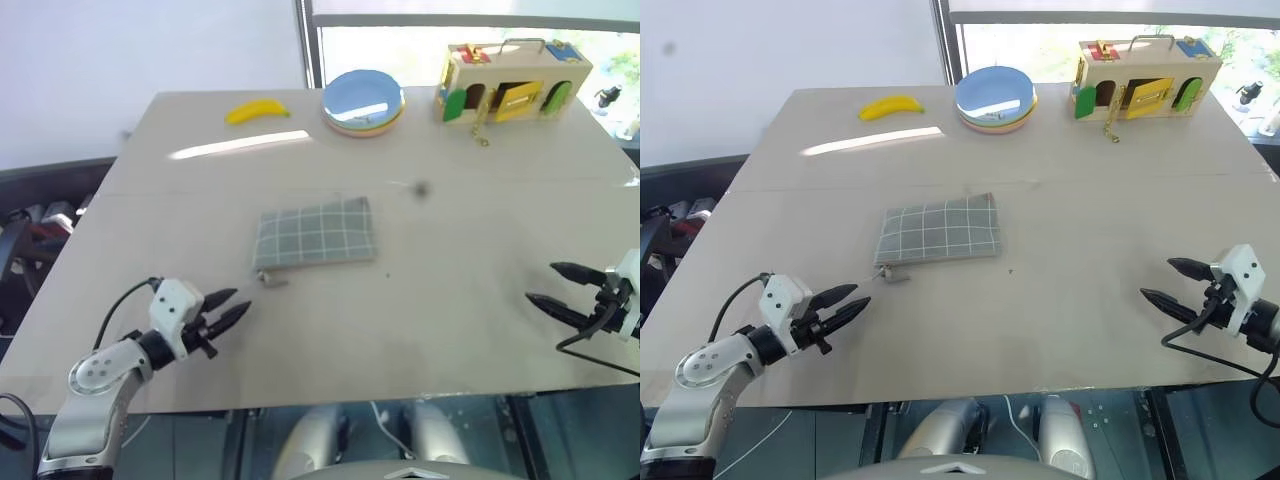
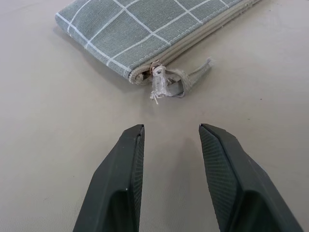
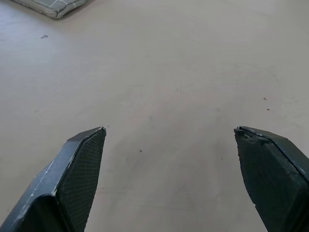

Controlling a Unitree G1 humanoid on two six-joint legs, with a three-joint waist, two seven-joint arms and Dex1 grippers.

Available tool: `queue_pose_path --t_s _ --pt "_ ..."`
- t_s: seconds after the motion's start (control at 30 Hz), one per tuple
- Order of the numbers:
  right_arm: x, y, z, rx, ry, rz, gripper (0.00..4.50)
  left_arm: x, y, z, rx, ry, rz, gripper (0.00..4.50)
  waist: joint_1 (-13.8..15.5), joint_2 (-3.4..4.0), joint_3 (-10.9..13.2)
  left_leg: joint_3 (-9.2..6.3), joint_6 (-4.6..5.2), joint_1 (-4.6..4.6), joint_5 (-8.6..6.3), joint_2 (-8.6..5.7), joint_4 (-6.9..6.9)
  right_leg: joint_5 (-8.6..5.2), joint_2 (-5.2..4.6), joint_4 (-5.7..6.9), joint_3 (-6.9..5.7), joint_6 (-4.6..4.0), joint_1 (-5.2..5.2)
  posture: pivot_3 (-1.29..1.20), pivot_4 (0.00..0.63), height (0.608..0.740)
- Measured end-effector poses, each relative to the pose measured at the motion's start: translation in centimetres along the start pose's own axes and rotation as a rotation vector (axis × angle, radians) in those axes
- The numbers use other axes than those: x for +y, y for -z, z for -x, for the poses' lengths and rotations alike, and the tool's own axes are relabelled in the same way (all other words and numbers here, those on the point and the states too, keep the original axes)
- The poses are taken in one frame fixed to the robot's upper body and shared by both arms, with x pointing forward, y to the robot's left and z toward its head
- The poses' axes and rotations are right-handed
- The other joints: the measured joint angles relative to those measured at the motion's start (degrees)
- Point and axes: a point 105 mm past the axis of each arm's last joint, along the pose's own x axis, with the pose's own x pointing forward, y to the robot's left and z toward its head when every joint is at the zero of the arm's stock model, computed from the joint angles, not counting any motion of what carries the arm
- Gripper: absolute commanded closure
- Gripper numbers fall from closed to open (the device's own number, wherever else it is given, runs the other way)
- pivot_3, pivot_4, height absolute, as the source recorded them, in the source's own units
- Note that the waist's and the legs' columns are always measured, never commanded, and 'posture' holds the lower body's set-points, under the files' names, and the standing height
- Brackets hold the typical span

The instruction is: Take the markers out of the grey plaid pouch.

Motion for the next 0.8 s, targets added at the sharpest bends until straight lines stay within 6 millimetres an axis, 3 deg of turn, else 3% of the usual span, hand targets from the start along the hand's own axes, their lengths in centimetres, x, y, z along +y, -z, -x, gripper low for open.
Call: queue_pose_path --t_s 0.27,0.37,0.47,0.5,0.7,0.8 --pt "0.4 -0.3 -0.1 -0.010 -0.021 0.008 0.14 0.6 -1.0 -0.4 -0.034 -0.007 -0.014 2.66 0.0 0.00 0.0 0.00 0.00 0.01 0.00 0.00 0.00 0.00 0.00 0.01 -0.01 0.00 0.00 0.00 0.150 0.740" --pt "1.6 -1.4 -0.7 -0.055 -0.065 0.008 0.14 1.4 -1.7 -0.9 -0.057 -0.014 -0.029 1.82 0.0 0.00 0.0 -0.01 -0.01 0.00 0.01 0.00 0.00 0.00 0.01 0.01 -0.02 0.00 0.00 0.00 0.150 0.740" --pt "3.0 -1.9 -1.4 -0.075 -0.113 0.001 0.14 2.9 -2.2 -0.8 -0.056 -0.021 -0.123 0.36 0.0 -0.01 0.0 -0.02 -0.13 0.00 0.07 0.00 -0.01 0.00 0.00 0.00 -0.02 0.00 -0.01 0.00 0.150 0.740" --pt "3.1 -2.0 -1.4 -0.076 -0.115 0.002 0.14 3.2 -2.4 -0.8 -0.054 -0.025 -0.142 0.08 0.0 0.00 0.0 -0.01 -0.18 0.00 0.10 -0.01 -0.01 0.00 0.00 -0.01 -0.01 0.00 -0.01 0.00 0.150 0.740" --pt "3.3 -2.5 -1.5 -0.087 -0.112 -0.012 0.14 6.7 -3.1 -1.1 -0.045 -0.042 -0.387 0.08 0.1 -0.02 0.0 -0.02 -0.20 -0.01 0.12 -0.02 -0.05 0.00 -0.01 -0.04 -0.04 0.00 -0.03 0.00 0.150 0.740" --pt "4.1 -3.5 -1.5 -0.131 -0.152 -0.053 0.14 7.0 -3.3 -2.8 -0.029 0.013 -0.605 0.08 0.2 -0.04 0.0 -0.03 -0.20 -0.03 0.12 -0.04 -0.07 0.01 -0.03 -0.08 -0.06 0.01 -0.03 0.00 0.150 0.740"
